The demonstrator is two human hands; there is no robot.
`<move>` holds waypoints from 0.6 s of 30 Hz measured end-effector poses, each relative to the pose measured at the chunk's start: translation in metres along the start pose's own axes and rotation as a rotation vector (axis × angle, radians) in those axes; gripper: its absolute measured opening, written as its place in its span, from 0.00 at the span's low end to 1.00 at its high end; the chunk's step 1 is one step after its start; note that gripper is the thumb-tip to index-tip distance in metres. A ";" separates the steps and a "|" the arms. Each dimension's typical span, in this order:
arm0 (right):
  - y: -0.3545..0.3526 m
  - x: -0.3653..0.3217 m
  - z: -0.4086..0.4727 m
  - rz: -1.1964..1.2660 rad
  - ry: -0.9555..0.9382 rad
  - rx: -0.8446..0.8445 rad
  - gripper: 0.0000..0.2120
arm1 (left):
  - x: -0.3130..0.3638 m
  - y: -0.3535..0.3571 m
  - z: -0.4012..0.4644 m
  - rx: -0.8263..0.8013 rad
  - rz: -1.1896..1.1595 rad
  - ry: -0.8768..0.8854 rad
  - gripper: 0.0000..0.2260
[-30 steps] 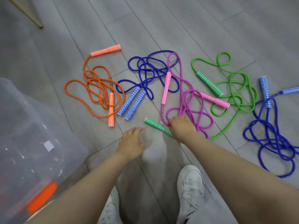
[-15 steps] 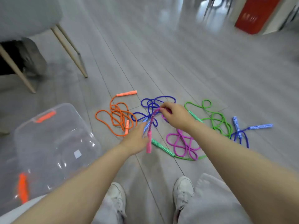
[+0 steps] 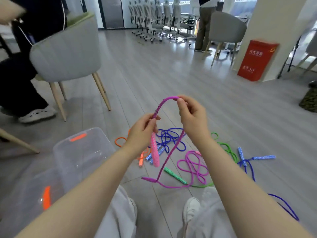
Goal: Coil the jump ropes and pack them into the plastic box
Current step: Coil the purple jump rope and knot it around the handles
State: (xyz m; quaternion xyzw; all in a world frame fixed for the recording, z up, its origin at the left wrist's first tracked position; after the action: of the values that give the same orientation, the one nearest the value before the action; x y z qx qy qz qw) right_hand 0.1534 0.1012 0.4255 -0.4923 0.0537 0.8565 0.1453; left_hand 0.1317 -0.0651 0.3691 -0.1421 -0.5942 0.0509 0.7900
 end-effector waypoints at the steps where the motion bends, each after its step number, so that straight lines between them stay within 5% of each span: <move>1: -0.006 -0.005 -0.002 0.000 0.009 0.015 0.07 | 0.010 -0.005 -0.004 0.031 -0.054 0.019 0.10; 5: -0.030 -0.010 -0.008 -0.075 0.062 0.049 0.10 | 0.026 -0.014 -0.013 0.086 -0.138 0.034 0.12; 11: -0.059 0.009 -0.019 0.030 0.288 0.085 0.15 | 0.019 0.012 -0.010 -0.055 -0.096 -0.049 0.22; 18: -0.049 0.008 -0.016 -0.046 0.213 -0.001 0.09 | -0.002 0.034 -0.003 -0.121 -0.011 -0.121 0.09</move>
State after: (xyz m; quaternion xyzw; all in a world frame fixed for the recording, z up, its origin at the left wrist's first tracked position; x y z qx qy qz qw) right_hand 0.1778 0.1462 0.4126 -0.5819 0.0572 0.7956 0.1584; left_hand 0.1367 -0.0338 0.3575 -0.1828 -0.6435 0.0190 0.7430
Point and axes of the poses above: each hand's wrist, its own z-axis towards the middle knuckle, its own y-axis out of the palm, x = y × z, the point moved 9 cm from there along z, towards the middle knuckle, and after that the axes turned 1 degree about -y, right-handed, at the moved point
